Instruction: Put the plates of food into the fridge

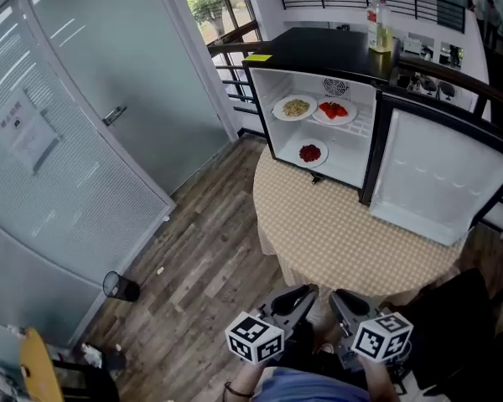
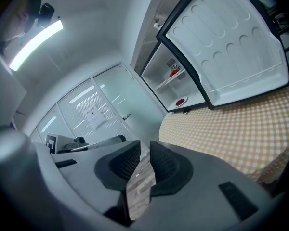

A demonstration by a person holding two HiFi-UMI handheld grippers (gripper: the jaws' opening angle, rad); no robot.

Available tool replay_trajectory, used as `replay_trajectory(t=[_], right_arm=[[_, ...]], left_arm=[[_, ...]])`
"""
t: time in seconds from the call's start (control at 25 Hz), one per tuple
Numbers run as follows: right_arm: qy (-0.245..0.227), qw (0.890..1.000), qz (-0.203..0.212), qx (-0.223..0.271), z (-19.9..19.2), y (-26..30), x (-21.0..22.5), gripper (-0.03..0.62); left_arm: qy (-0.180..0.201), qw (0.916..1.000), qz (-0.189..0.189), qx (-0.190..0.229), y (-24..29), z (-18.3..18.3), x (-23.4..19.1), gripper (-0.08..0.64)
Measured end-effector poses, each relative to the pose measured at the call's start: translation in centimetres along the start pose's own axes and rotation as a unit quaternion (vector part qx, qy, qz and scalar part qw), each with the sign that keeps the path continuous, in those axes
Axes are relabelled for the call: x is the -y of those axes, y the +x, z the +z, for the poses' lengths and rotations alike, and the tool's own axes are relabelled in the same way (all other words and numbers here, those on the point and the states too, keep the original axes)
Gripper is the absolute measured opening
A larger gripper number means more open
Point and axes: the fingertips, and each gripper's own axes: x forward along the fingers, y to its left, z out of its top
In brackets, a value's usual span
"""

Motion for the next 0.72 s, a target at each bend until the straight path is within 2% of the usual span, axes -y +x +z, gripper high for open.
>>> replay_trajectory(t=[0.36, 0.72], right_arm=[[0.007, 1.000, 0.008, -0.007, -2.8, -1.0, -0.3, 0.072], [0.004, 1.000, 0.005, -0.025, -6.2, -0.9, -0.7, 0.069]], left_arm=[[0.001, 0.9994, 0.004, -0.034, -1.4, -3.4, 2.1, 0.069], [-0.020, 0.9984, 0.011, -0.052, -2.9, -6.3, 1.5, 0.069]])
